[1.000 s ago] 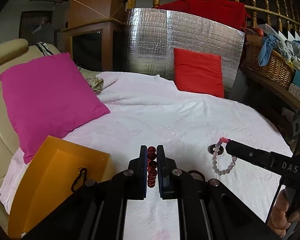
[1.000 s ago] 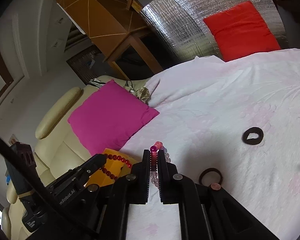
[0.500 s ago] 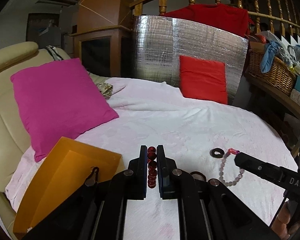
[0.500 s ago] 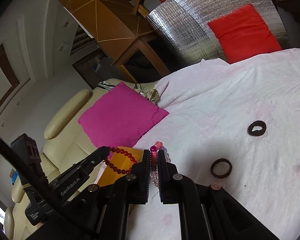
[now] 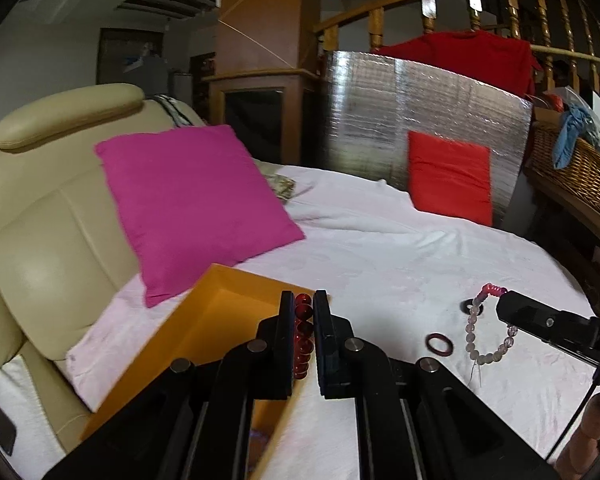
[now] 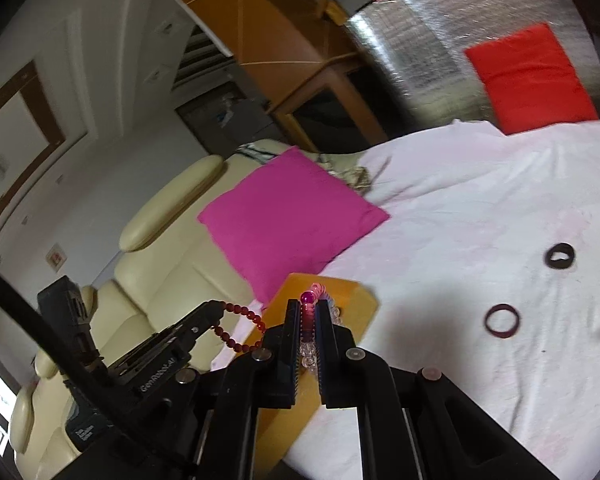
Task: Organize jewelry
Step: 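Carry the red and pink-clear bracelets over the orange box with both tools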
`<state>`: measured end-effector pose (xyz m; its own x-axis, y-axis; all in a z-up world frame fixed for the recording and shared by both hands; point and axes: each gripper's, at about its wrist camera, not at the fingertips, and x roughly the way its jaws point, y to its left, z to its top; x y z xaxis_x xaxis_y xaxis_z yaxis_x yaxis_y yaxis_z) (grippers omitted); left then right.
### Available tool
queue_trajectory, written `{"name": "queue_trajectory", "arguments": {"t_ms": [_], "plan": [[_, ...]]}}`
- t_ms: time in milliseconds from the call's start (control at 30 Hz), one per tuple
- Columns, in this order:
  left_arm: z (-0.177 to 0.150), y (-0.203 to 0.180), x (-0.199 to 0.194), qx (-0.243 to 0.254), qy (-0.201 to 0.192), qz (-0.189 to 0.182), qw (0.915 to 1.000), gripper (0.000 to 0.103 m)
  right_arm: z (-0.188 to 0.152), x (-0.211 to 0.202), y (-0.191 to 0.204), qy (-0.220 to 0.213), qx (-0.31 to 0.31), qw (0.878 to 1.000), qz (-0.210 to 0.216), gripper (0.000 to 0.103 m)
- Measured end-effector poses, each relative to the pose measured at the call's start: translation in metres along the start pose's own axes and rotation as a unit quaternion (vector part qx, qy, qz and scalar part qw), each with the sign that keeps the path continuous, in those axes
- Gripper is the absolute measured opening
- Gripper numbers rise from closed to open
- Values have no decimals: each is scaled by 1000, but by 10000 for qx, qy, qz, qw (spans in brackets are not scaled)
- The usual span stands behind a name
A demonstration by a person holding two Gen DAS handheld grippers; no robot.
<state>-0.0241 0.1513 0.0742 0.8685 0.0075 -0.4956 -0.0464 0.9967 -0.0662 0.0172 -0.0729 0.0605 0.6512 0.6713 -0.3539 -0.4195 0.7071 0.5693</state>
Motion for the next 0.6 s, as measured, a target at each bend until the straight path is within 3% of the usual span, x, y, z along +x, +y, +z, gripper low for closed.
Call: {"name": "queue_trajectory", "arguments": {"t_ms": [300,600], "plan": [[-8,41,-31,-177,-102,217,9996,9,-18,6,64,239,-318,9987,322,8],[-25,103,-28,-635,65,559,9964,9,-35,37,104,643,-542,9956,413,8]]}}
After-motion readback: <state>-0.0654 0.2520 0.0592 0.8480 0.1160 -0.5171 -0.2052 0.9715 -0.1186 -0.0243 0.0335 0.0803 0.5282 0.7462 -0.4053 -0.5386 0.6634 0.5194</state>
